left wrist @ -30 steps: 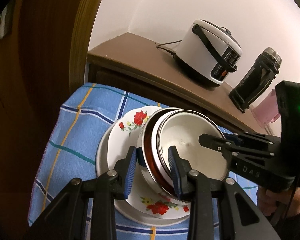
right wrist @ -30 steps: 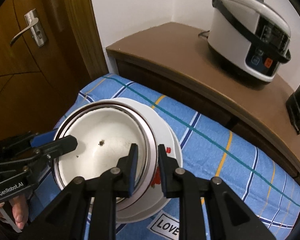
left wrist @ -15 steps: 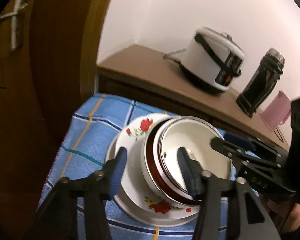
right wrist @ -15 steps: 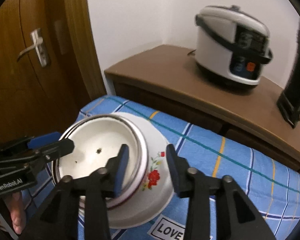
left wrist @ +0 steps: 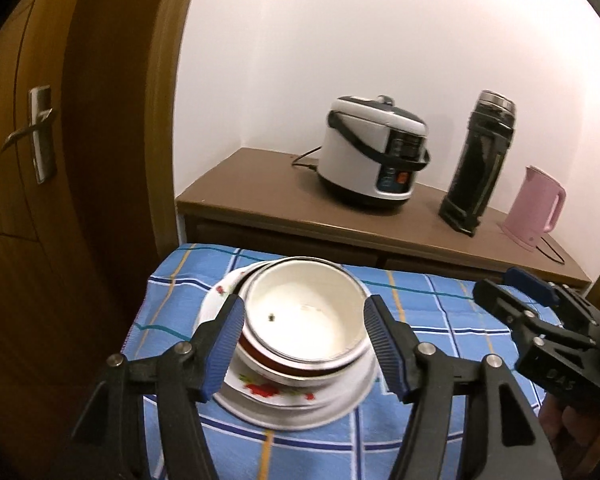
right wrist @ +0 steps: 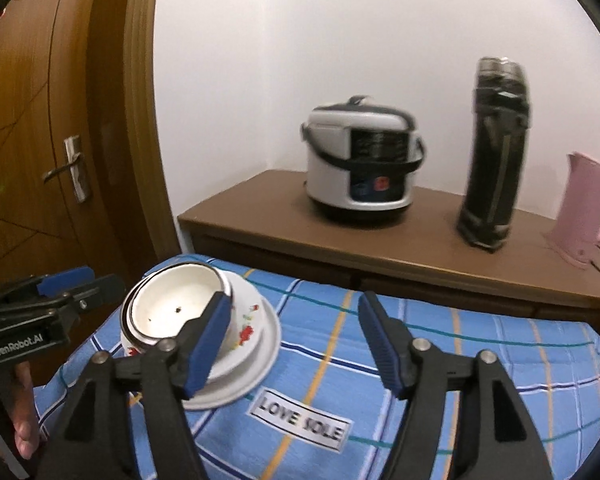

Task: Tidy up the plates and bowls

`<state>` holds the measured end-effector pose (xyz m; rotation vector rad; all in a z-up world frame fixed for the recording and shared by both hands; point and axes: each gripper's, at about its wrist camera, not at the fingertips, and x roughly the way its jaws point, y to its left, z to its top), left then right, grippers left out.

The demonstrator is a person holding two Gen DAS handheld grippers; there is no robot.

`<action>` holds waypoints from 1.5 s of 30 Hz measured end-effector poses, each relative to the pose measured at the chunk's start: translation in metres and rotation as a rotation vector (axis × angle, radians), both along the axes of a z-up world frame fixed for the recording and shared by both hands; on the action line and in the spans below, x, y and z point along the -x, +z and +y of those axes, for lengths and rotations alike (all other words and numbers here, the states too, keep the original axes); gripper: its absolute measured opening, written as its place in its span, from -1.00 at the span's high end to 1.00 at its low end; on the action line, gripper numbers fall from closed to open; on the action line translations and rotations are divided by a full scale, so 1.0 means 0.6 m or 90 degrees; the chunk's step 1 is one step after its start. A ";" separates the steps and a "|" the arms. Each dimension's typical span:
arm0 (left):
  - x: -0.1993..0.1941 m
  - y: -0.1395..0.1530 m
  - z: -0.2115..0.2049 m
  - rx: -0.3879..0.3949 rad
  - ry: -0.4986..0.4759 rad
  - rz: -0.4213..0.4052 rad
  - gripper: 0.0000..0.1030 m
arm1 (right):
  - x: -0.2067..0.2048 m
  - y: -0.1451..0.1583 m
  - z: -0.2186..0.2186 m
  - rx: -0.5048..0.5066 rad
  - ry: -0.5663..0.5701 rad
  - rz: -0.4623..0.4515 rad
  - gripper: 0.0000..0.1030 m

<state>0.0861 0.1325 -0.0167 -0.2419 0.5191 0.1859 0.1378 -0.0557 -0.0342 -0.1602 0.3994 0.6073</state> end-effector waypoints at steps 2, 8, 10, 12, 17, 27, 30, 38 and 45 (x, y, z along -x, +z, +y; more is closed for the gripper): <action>0.005 0.004 -0.013 0.001 -0.004 -0.002 -0.26 | 0.009 0.006 -0.016 -0.006 -0.007 -0.006 -0.42; 0.019 0.008 -0.050 -0.008 -0.015 -0.003 -0.26 | 0.030 0.020 -0.067 -0.030 -0.022 -0.007 -0.48; 0.022 0.009 -0.062 -0.006 -0.022 -0.002 -0.26 | 0.036 0.023 -0.080 -0.034 -0.024 -0.009 -0.49; 0.026 0.011 -0.073 -0.006 -0.026 -0.003 -0.26 | 0.041 0.024 -0.090 -0.039 -0.023 -0.009 -0.52; 0.033 0.018 -0.095 -0.012 -0.035 -0.006 -0.26 | 0.053 0.030 -0.115 -0.050 -0.032 -0.011 -0.55; 0.044 0.029 -0.127 -0.027 -0.049 -0.009 -0.27 | 0.076 0.037 -0.146 -0.066 -0.038 -0.019 -0.64; 0.049 0.031 -0.134 -0.028 -0.052 -0.012 -0.27 | 0.083 0.039 -0.151 -0.068 -0.039 -0.024 -0.66; 0.057 0.042 -0.152 -0.042 -0.062 -0.022 -0.28 | 0.099 0.044 -0.164 -0.071 -0.040 -0.035 -0.70; 0.058 0.044 -0.157 -0.050 -0.062 -0.023 -0.28 | 0.102 0.045 -0.174 -0.073 -0.045 -0.038 -0.71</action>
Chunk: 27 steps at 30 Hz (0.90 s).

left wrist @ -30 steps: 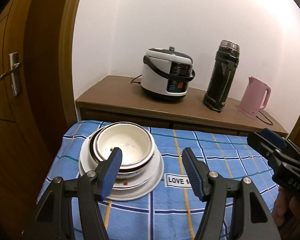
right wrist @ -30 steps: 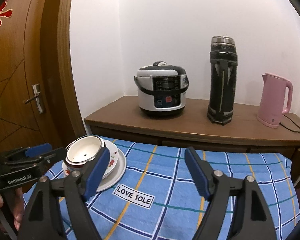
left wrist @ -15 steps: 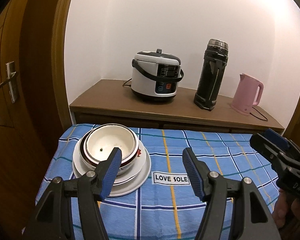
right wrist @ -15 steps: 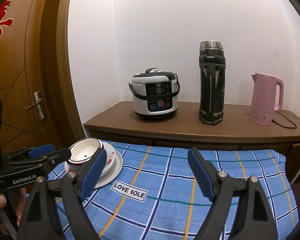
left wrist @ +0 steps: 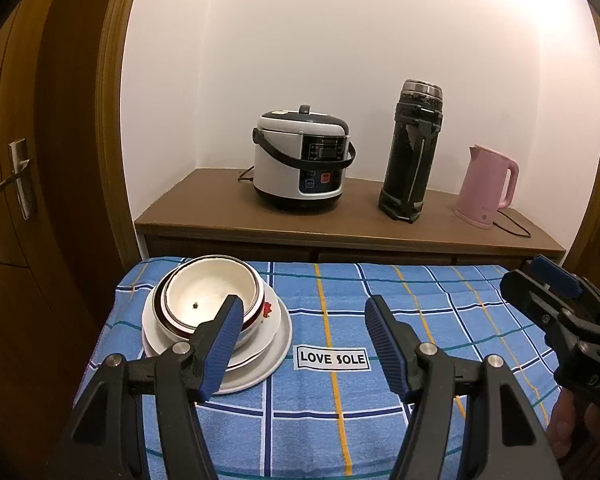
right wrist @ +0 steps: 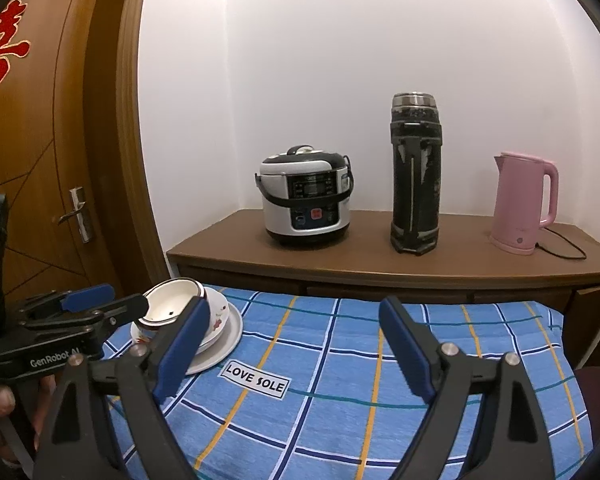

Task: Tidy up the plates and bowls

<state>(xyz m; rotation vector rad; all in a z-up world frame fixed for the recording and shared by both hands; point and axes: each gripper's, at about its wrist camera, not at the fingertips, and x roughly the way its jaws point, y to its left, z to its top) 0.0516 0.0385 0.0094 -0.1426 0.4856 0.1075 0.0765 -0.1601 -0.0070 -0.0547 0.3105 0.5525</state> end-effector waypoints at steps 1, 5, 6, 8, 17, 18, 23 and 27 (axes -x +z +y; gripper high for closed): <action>0.000 0.000 -0.001 -0.001 0.000 -0.001 -0.28 | -0.001 0.000 -0.001 0.000 0.000 0.000 -0.71; 0.000 0.002 -0.006 -0.007 -0.003 -0.002 -0.28 | 0.001 0.001 -0.005 -0.003 -0.002 -0.002 -0.71; 0.000 0.002 -0.008 -0.009 -0.004 -0.002 -0.28 | 0.002 0.001 -0.006 -0.003 -0.002 -0.004 -0.71; 0.000 0.004 -0.009 -0.009 -0.005 -0.001 -0.28 | 0.003 0.003 -0.007 -0.003 -0.003 -0.007 -0.71; 0.002 0.012 -0.016 -0.004 -0.016 -0.006 -0.28 | 0.011 0.010 -0.010 -0.003 -0.002 -0.020 -0.71; 0.002 0.012 -0.016 -0.001 -0.016 -0.006 -0.28 | 0.012 0.012 -0.010 -0.004 -0.002 -0.022 -0.71; -0.001 0.012 -0.009 0.020 -0.017 0.001 -0.28 | 0.020 0.017 -0.014 -0.006 -0.002 -0.032 -0.71; -0.002 0.011 -0.010 0.024 -0.016 0.001 -0.51 | 0.024 0.019 -0.018 -0.007 -0.002 -0.036 -0.72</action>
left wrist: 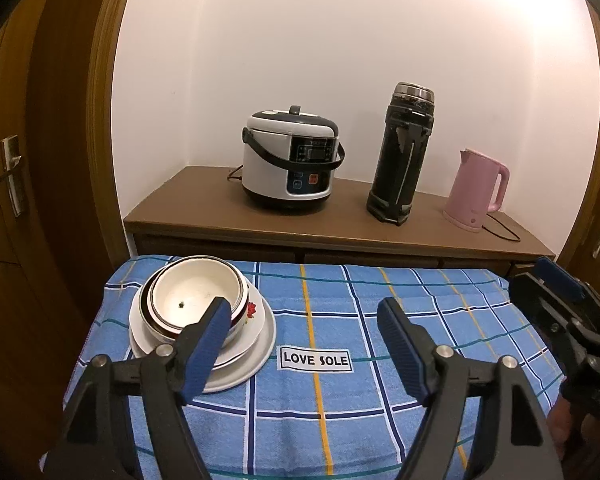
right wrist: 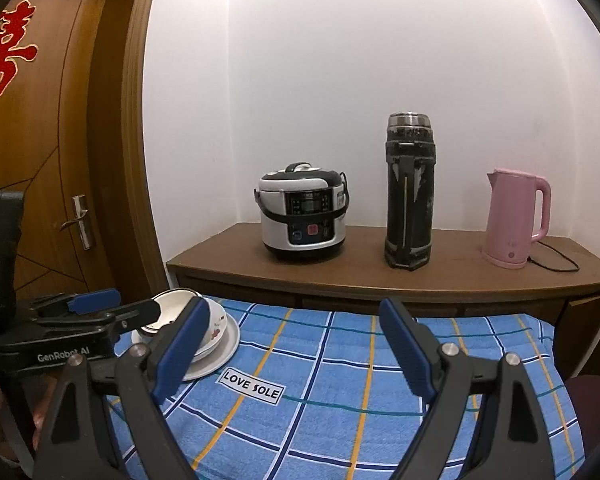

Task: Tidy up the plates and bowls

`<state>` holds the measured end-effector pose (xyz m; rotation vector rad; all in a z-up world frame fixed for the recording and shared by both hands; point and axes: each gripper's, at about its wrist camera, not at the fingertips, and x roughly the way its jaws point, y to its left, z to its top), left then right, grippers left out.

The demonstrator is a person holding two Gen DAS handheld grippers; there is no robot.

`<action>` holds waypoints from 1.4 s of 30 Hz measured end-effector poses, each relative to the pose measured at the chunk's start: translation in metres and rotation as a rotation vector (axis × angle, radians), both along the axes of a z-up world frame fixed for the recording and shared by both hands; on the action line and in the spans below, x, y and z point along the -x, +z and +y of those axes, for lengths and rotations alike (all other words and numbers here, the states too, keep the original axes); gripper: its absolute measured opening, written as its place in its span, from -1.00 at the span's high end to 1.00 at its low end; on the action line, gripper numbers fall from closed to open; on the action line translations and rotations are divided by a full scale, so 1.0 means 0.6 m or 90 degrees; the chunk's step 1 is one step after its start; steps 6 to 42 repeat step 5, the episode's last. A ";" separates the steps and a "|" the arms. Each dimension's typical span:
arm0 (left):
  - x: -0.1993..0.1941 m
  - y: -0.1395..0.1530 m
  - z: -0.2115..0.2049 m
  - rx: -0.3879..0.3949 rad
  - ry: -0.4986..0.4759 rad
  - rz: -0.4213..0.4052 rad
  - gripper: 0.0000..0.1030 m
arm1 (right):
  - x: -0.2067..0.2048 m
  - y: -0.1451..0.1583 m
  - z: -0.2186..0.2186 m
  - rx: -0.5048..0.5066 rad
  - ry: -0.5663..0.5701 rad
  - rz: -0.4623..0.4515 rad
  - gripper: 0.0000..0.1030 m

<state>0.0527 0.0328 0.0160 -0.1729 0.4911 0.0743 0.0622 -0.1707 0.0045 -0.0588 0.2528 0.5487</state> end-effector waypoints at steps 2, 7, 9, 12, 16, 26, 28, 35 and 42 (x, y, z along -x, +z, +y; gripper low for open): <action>0.003 0.002 -0.003 -0.004 0.000 -0.007 -0.51 | 0.001 0.001 -0.003 -0.001 -0.001 -0.002 -0.72; 0.006 0.004 -0.008 -0.010 -0.003 -0.009 -0.51 | 0.004 0.002 -0.008 -0.003 -0.004 -0.005 -0.73; 0.006 0.004 -0.008 -0.010 -0.003 -0.009 -0.51 | 0.004 0.002 -0.008 -0.003 -0.004 -0.005 -0.73; 0.006 0.004 -0.008 -0.010 -0.003 -0.009 -0.51 | 0.004 0.002 -0.008 -0.003 -0.004 -0.005 -0.73; 0.006 0.004 -0.008 -0.010 -0.003 -0.009 -0.51 | 0.004 0.002 -0.008 -0.003 -0.004 -0.005 -0.73; 0.006 0.004 -0.008 -0.010 -0.003 -0.009 -0.51 | 0.004 0.002 -0.008 -0.003 -0.004 -0.005 -0.73; 0.006 0.004 -0.008 -0.010 -0.003 -0.009 -0.51 | 0.004 0.002 -0.008 -0.003 -0.004 -0.005 -0.73; 0.006 0.004 -0.008 -0.010 -0.003 -0.009 -0.51 | 0.004 0.002 -0.008 -0.003 -0.004 -0.005 -0.73; 0.006 0.004 -0.008 -0.010 -0.003 -0.009 -0.51 | 0.004 0.002 -0.008 -0.003 -0.004 -0.005 -0.73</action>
